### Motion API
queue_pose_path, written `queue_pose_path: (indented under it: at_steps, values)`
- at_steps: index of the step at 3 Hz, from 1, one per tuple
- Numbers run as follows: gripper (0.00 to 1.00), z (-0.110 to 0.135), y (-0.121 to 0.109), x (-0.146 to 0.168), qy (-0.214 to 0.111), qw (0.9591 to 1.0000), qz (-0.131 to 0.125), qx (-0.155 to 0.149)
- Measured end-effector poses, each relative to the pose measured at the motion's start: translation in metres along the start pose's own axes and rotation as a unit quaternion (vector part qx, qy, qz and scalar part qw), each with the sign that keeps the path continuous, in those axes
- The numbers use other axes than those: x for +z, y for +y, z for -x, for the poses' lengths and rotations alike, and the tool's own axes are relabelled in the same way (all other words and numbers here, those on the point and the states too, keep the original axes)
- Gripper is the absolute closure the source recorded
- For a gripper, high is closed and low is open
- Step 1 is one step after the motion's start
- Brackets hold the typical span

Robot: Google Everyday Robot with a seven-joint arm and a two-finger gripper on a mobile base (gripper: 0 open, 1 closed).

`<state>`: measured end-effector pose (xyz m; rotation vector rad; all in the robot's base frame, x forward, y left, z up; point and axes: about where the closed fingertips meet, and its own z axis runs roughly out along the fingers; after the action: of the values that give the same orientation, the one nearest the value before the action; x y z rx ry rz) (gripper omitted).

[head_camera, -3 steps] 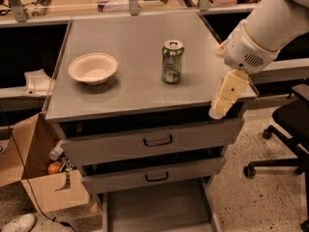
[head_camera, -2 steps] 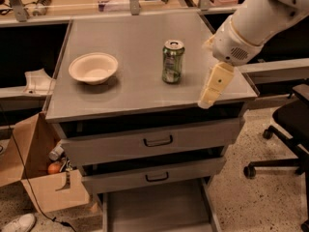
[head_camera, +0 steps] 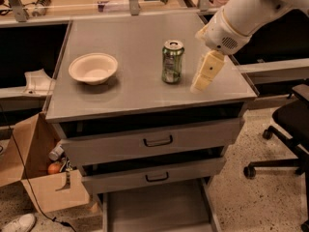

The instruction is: Place green can into bottom drawer

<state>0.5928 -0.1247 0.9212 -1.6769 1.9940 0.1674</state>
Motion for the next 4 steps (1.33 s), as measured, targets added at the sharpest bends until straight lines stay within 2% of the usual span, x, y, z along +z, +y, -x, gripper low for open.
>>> queue_pose_path:
  at_steps: [1, 2, 3, 4]
  values:
    - [0.00, -0.002, -0.015, 0.008, -0.013, 0.9999, -0.001, 0.004]
    - [0.00, -0.008, -0.059, 0.000, -0.022, 0.9992, -0.033, 0.004]
    - [0.00, -0.010, -0.058, 0.005, -0.028, 0.9992, -0.027, 0.009]
    - [0.00, -0.012, -0.050, 0.031, -0.058, 0.9978, 0.009, 0.031]
